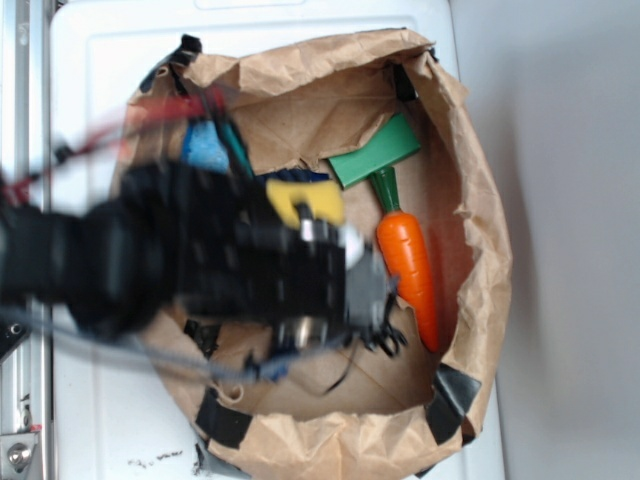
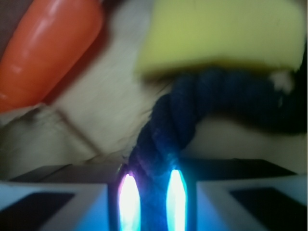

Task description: Grab the blue rope.

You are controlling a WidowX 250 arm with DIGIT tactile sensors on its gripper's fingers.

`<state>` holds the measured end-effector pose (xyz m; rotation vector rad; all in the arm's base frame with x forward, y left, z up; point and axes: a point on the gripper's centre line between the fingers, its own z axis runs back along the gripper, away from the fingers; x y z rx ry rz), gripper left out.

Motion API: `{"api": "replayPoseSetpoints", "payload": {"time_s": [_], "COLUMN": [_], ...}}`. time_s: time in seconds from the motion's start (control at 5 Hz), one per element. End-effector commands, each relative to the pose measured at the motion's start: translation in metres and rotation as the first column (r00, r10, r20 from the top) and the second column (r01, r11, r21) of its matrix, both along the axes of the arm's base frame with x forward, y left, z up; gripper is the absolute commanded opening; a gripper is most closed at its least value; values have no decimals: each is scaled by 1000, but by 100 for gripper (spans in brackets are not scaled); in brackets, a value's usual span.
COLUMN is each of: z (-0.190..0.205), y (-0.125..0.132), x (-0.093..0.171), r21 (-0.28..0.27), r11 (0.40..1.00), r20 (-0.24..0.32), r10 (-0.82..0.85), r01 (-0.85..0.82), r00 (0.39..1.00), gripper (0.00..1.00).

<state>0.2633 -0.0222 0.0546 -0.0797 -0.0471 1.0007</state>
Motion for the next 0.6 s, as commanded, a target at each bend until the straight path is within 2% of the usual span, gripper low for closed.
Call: {"api": "replayPoseSetpoints", "payload": {"time_s": [0.0,0.4], "z": [93,107], "y": [11,5], "x": [-10,-26], "r21": [159,268], "r11": [965,937], "r20": [88,102], "r10": [-223,-260], "r01": [207,225], "r00": [971,960], "gripper": [0,0]}}
